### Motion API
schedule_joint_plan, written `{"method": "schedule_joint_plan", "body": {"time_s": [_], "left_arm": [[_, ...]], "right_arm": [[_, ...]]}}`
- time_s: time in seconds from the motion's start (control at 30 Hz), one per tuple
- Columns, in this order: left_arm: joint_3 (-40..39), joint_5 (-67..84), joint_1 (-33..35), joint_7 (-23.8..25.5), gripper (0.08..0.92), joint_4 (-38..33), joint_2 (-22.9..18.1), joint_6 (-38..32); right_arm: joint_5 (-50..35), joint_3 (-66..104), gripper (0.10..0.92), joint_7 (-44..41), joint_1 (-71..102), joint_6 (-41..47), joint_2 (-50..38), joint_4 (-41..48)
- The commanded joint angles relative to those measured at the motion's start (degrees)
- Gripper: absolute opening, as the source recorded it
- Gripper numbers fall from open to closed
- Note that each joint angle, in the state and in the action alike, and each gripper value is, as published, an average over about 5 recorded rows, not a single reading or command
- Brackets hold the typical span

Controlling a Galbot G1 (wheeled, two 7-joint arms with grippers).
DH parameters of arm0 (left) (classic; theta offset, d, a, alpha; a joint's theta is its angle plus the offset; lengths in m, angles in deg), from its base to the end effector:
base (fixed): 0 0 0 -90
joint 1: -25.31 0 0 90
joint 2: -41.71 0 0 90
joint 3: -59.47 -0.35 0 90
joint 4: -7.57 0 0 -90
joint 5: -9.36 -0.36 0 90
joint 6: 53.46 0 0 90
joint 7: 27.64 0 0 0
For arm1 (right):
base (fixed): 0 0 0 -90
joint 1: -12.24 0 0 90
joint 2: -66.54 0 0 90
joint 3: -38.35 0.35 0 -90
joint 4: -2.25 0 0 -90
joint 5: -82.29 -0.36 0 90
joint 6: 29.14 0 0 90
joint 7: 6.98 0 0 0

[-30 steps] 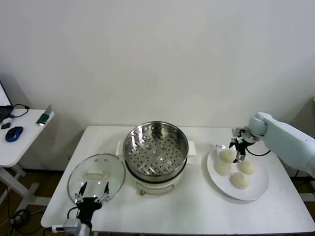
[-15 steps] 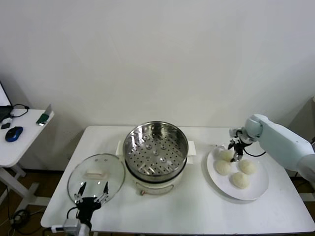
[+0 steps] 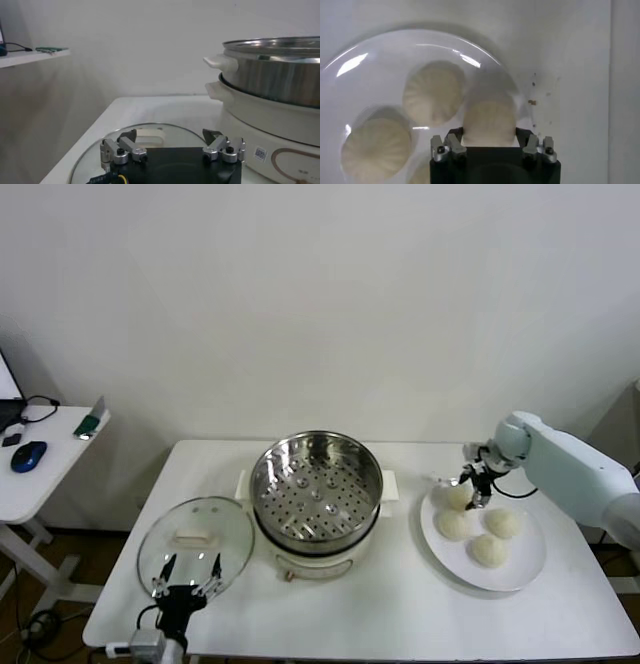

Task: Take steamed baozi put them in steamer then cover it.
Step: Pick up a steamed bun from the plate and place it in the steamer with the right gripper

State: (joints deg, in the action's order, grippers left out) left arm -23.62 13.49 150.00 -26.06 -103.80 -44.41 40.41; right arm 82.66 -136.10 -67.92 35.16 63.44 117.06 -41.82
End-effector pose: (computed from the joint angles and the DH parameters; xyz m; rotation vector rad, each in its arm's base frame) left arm 0.1510 0.0550 -0.3667 0.0819 -2.8469 -0.0546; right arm 0.5881 -0.1946 -0.2224 1.1811 -1.3905 1.2987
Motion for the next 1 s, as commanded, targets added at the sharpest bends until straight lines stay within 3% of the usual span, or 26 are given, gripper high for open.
{"method": "schedule_joint_plan", "body": {"time_s": [0.03,0.37,0.7,0.83,1.0], "left_arm": [[-0.01,-0.04,0.05,0.01,0.823,-0.08,0.04,-0.02],[-0.08,-0.1,0.33,-0.07,0.823,-0.5,0.37,-0.09],[-0.27,-0.07,0.19,-0.1,0.823,-0.58,0.8,-0.17],[-0.24,-0.09,-0.05,-0.14,0.823,-0.47,0.74,-0.31],[0.18,-0.03,-0.21,-0.24,0.823,-0.84,0.61,-0.4]], "right_arm": [[-2.6,-4.99,0.704,-0.43,-6.3,-1.68,-1.13,-4.26],[-12.02,-27.18,0.704,-2.37,-37.1,-11.31,-2.21,-23.83],[-9.71,-30.63,0.719,-1.47,-48.3,-20.87,6.62,-42.91],[-7.58,-30.5,0.721,0.21,-45.53,-22.32,12.26,-43.55],[-2.49,-29.96,0.721,1.88,-40.16,-24.46,18.6,-38.02]]}}
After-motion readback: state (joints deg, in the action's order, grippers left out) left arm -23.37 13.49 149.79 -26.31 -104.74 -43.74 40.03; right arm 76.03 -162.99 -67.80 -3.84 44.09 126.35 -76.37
